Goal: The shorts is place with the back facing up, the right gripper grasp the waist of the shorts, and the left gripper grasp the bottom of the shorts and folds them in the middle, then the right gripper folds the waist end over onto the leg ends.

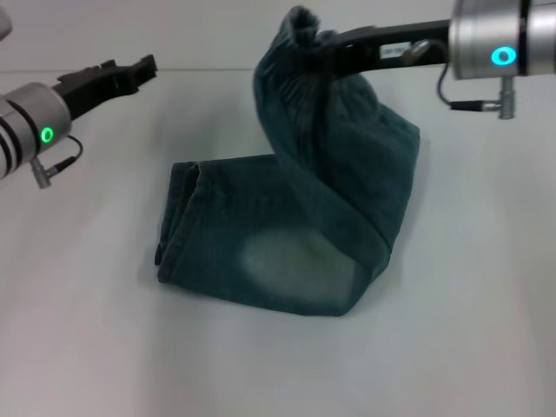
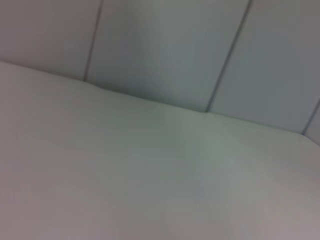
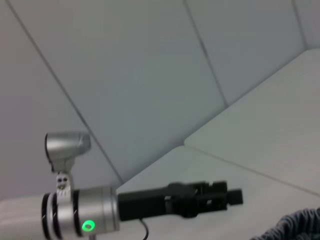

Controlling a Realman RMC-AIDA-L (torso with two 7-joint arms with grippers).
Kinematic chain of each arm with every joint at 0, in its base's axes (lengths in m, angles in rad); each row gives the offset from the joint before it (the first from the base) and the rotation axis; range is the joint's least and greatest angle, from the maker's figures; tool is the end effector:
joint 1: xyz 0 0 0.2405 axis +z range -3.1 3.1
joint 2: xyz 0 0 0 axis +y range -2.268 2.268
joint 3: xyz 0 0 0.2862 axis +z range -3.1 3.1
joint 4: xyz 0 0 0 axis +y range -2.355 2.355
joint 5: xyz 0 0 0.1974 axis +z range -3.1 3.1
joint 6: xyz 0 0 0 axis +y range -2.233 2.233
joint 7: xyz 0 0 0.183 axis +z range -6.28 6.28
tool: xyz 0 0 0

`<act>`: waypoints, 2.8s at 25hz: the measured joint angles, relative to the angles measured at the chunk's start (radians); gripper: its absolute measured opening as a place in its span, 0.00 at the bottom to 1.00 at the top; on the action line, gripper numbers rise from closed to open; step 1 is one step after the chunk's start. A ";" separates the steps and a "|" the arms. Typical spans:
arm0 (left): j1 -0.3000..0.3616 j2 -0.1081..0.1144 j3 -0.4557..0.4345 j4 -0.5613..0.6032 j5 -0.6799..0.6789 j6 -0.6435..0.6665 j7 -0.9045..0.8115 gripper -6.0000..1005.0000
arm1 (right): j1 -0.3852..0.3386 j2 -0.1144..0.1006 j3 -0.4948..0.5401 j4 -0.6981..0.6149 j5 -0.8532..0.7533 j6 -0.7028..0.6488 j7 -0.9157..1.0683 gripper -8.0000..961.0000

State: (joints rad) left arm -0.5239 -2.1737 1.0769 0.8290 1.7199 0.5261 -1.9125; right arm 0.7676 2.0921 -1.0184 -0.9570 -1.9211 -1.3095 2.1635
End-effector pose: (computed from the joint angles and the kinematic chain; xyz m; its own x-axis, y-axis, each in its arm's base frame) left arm -0.2693 0.4626 -0.0309 0.4959 0.4291 0.7550 0.8684 -0.2435 -0.4320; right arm 0.1198 0.4320 -0.0444 0.6987 -0.5209 -0.4904 -0.6219 -0.7811 -0.0564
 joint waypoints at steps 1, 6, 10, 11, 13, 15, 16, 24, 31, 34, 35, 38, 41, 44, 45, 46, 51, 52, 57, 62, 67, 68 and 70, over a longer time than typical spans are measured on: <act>0.000 0.001 -0.008 0.002 0.000 -0.008 0.008 0.65 | 0.006 0.000 -0.021 0.012 0.008 0.011 0.000 0.14; -0.006 0.002 -0.013 0.011 -0.001 -0.076 0.016 0.65 | 0.043 0.002 -0.112 0.083 0.050 0.046 -0.002 0.14; -0.008 0.003 -0.009 0.021 -0.002 -0.101 0.020 0.65 | 0.084 0.005 -0.190 0.177 0.074 0.080 -0.005 0.14; -0.008 0.003 -0.008 0.026 -0.002 -0.104 0.023 0.65 | 0.084 0.005 -0.190 0.177 0.074 0.080 -0.005 0.14; -0.011 0.002 -0.006 0.030 -0.002 -0.115 0.027 0.65 | 0.105 0.006 -0.218 0.224 0.087 0.090 -0.015 0.14; -0.017 0.002 -0.003 0.031 -0.002 -0.125 0.029 0.65 | 0.108 0.006 -0.225 0.233 0.089 0.093 -0.018 0.15; -0.020 0.002 -0.002 0.031 -0.002 -0.126 0.030 0.65 | 0.110 0.007 -0.240 0.239 0.095 0.097 -0.019 0.15; -0.035 0.003 0.012 0.031 -0.002 -0.135 0.041 0.65 | 0.117 0.008 -0.331 0.250 0.126 0.122 -0.009 0.15; -0.037 0.003 0.026 0.033 -0.002 -0.141 0.042 0.65 | 0.132 0.006 -0.342 0.277 0.124 0.122 -0.012 0.16; -0.038 0.003 0.035 0.033 0.000 -0.141 0.042 0.65 | 0.133 0.001 -0.352 0.280 0.118 0.118 -0.020 0.16; -0.039 0.003 0.036 0.033 0.000 -0.141 0.042 0.65 | 0.132 0.001 -0.355 0.279 0.116 0.118 -0.022 0.16; -0.039 0.003 0.036 0.033 0.003 -0.144 0.043 0.65 | 0.113 0.000 -0.359 0.260 0.115 0.118 -0.030 0.18; -0.039 0.003 0.033 0.033 0.001 -0.154 0.043 0.65 | 0.085 0.001 -0.353 0.237 0.120 0.126 -0.040 0.25; -0.039 0.005 0.028 0.034 0.000 -0.155 0.043 0.65 | 0.050 0.001 -0.346 0.203 0.131 0.145 -0.053 0.32; -0.039 0.005 0.027 0.035 0.000 -0.155 0.043 0.65 | 0.036 0.001 -0.345 0.189 0.140 0.147 -0.061 0.34; -0.038 0.005 0.027 0.039 0.000 -0.155 0.043 0.65 | 0.015 0.001 -0.343 0.165 0.153 0.149 -0.070 0.36; -0.014 0.001 0.026 0.074 -0.002 -0.150 0.037 0.65 | -0.111 -0.003 -0.325 0.073 0.241 0.150 -0.135 0.56; -0.004 0.000 0.026 0.084 -0.003 -0.140 0.035 0.65 | -0.137 -0.005 -0.315 0.064 0.264 0.143 -0.152 0.62; 0.060 -0.002 0.014 0.135 -0.041 -0.022 0.034 0.65 | -0.252 -0.007 -0.224 0.039 0.362 0.046 -0.274 0.81; 0.110 -0.002 -0.074 0.144 -0.067 0.256 0.068 0.65 | -0.339 -0.007 -0.129 0.050 0.399 -0.050 -0.377 0.94; 0.140 -0.002 -0.169 0.116 -0.075 0.552 0.175 0.65 | -0.403 -0.007 -0.073 0.065 0.392 -0.140 -0.506 0.98; 0.146 -0.002 -0.190 0.108 -0.074 0.606 0.195 0.65 | -0.415 -0.008 -0.068 0.067 0.390 -0.155 -0.533 0.98; 0.157 -0.001 -0.240 0.090 -0.073 0.704 0.231 0.65 | -0.441 -0.009 -0.058 0.069 0.373 -0.186 -0.581 0.98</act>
State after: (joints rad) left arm -0.3672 -2.1748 0.8365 0.9192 1.6468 1.2298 -1.6817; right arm 0.3270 2.0827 -1.0765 -0.8877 -1.5481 -1.4950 1.5820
